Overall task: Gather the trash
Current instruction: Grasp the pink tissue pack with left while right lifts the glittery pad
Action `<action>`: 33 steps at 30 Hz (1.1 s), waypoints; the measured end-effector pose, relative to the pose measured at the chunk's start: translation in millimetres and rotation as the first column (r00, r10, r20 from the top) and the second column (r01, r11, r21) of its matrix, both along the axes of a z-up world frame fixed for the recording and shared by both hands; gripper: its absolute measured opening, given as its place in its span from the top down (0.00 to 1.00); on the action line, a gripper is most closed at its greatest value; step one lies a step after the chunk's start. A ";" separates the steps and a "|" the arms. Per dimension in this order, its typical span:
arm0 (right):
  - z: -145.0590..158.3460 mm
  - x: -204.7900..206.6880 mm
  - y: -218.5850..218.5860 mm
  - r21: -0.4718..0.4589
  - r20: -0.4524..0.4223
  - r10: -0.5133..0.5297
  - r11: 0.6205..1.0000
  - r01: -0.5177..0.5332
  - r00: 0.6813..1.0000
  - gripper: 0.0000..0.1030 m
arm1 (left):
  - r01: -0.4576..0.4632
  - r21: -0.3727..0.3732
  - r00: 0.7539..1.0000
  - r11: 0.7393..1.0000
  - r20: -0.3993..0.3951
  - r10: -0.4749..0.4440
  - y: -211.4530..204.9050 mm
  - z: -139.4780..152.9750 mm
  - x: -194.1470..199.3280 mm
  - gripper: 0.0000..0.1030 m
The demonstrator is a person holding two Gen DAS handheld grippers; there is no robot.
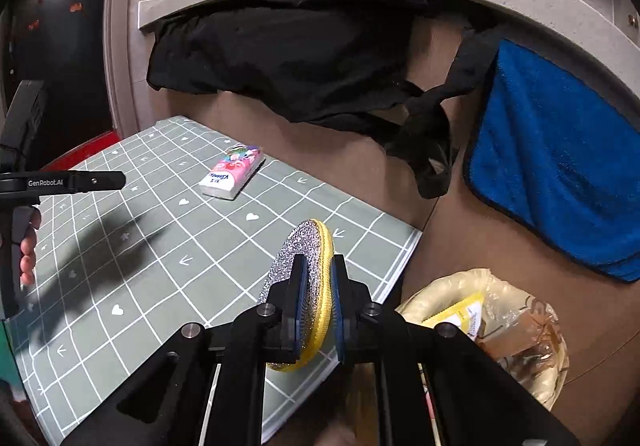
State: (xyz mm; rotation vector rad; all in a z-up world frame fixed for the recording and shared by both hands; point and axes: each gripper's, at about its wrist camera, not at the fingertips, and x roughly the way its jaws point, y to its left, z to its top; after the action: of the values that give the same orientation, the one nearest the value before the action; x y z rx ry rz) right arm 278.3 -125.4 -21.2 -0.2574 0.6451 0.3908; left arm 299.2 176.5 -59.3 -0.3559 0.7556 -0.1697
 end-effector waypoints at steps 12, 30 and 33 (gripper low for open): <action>-16.5 -13.1 11.4 0.121 -0.048 0.097 0.989 -0.091 0.994 0.90 | -0.021 -0.029 0.994 0.999 -0.110 0.018 -20.3 -33.9 114.5 0.56; -33.8 6.8 -32.5 0.270 -0.114 0.072 0.962 -0.039 0.991 0.90 | -0.107 0.139 0.974 0.984 -0.183 0.132 -63.7 -53.3 179.9 0.52; -34.2 5.3 -34.2 0.270 -0.117 0.067 0.962 -0.033 0.991 0.90 | -0.114 0.154 0.977 0.981 -0.160 0.138 -62.9 -47.2 170.4 0.64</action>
State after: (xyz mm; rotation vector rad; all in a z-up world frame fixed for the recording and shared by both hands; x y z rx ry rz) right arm 283.6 -159.6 -55.4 0.0093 0.7016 0.5409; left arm 469.6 113.6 -106.5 -0.2817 0.9060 0.0363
